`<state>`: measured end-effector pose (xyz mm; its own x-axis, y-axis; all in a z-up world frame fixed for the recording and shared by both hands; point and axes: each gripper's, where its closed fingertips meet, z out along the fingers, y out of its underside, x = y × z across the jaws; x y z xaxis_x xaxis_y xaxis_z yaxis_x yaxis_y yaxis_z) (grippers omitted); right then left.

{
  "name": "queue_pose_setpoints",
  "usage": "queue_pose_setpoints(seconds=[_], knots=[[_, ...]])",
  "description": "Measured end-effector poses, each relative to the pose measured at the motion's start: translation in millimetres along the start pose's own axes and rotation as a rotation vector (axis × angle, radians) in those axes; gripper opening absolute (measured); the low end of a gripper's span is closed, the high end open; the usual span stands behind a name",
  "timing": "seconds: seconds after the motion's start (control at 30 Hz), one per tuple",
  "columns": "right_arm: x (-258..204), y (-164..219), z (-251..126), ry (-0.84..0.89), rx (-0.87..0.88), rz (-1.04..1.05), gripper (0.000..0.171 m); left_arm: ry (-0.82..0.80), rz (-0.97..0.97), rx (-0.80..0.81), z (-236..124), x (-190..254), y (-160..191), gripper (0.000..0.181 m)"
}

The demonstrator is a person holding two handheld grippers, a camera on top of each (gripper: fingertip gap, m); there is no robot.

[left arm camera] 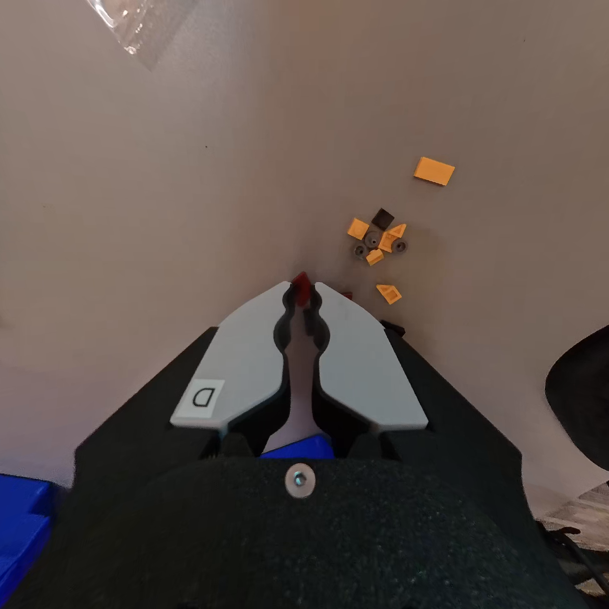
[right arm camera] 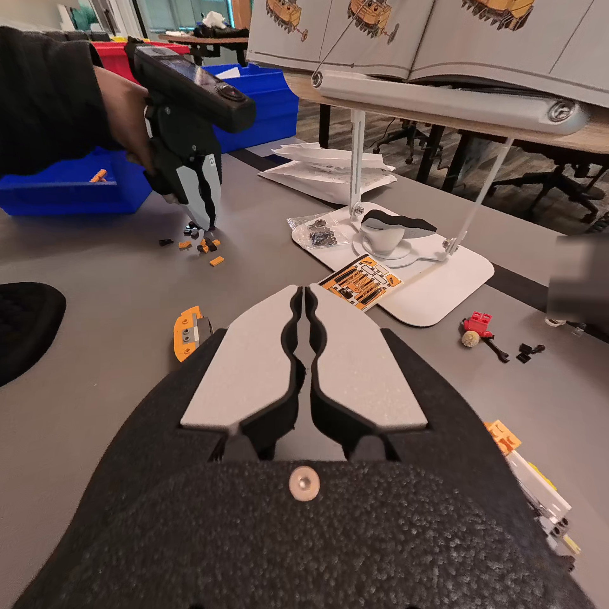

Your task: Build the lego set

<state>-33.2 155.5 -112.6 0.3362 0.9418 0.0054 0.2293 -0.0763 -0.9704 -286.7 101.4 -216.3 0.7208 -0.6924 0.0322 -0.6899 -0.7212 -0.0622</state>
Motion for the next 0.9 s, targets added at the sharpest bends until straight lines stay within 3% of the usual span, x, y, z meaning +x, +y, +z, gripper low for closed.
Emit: queue_pose_setpoints(seconds=[0.23, 0.4, 0.57, 0.73, 0.83, 0.9], knots=[[0.1, 0.9, 0.1, 0.006, -0.002, -0.012, 0.001, -0.034, 0.007, 0.067, -11.6, 5.2, -5.0, 0.008], [-0.9, 1.6, 0.3, 0.005, -0.004, -0.013, 0.001, 0.033, 0.123, 0.171, -37.3, 60.2, -35.9, 0.008], [-3.1, 1.6, -0.5, 0.012, -0.009, -0.037, 0.001, 0.109, 0.288, 0.148, -14.9, 129.6, -53.3, 0.008], [-6.9, -0.1, -1.5, 0.009, -0.008, -0.056, 0.001, 0.109, 0.354, 0.145, 7.2, 160.2, -57.9, 0.009], [-7.8, 0.6, -1.3, 0.009, -0.012, -0.062, 0.001, 0.082, 0.386, 0.125, 4.1, 161.2, -50.9, 0.03], [-7.7, 0.5, -1.5, 0.01, -0.012, -0.063, 0.001, 0.069, 0.381, 0.154, -8.1, 154.0, -46.9, 0.033]])
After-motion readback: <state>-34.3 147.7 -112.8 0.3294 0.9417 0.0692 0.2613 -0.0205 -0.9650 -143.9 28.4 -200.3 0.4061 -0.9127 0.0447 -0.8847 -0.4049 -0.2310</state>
